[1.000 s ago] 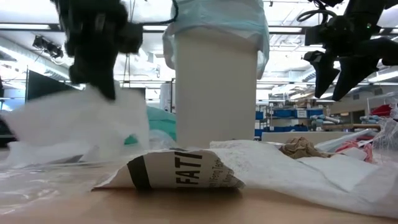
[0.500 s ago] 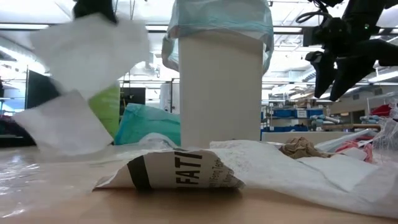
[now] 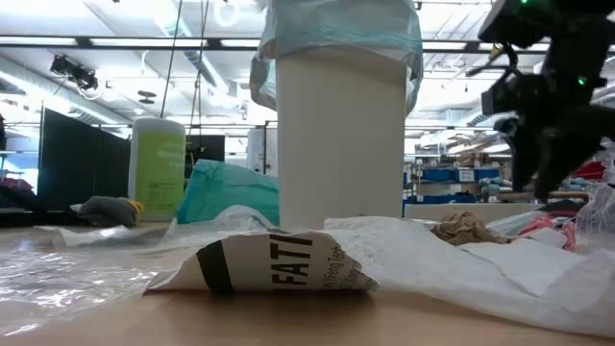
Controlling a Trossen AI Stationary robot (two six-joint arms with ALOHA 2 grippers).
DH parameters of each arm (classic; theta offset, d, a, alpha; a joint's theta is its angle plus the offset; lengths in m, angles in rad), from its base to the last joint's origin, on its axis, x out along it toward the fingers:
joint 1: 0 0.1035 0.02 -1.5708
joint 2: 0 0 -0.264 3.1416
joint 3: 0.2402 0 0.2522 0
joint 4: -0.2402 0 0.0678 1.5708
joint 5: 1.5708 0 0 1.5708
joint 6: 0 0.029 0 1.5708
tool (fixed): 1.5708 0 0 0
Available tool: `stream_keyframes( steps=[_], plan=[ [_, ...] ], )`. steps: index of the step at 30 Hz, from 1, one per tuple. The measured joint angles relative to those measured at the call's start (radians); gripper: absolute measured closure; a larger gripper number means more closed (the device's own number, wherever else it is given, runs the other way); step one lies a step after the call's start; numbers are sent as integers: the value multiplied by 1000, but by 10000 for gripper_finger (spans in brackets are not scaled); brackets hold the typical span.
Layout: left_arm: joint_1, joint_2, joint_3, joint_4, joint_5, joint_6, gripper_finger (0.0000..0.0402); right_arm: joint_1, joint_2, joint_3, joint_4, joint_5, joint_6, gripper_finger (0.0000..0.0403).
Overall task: Place trash/remove bag and relplace
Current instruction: Put the white napkin into the white trash bin
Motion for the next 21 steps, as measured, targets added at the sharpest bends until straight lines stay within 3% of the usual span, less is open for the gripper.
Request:
stream_keyframes(
  steps=[5,10,16,21],
  plan=[
    [56,21,21,160,-32,65,399,0,0,-57,85,-63,1,176],
    [108,94,20,179,-25,141,399,0,0,-59,95,-83,-17,176],
    [157,220,19,216,141,202,393,0,0,-59,138,-151,-34,176],
    [175,289,19,273,205,252,350,0,0,-59,151,-204,-41,176]
  ],
)
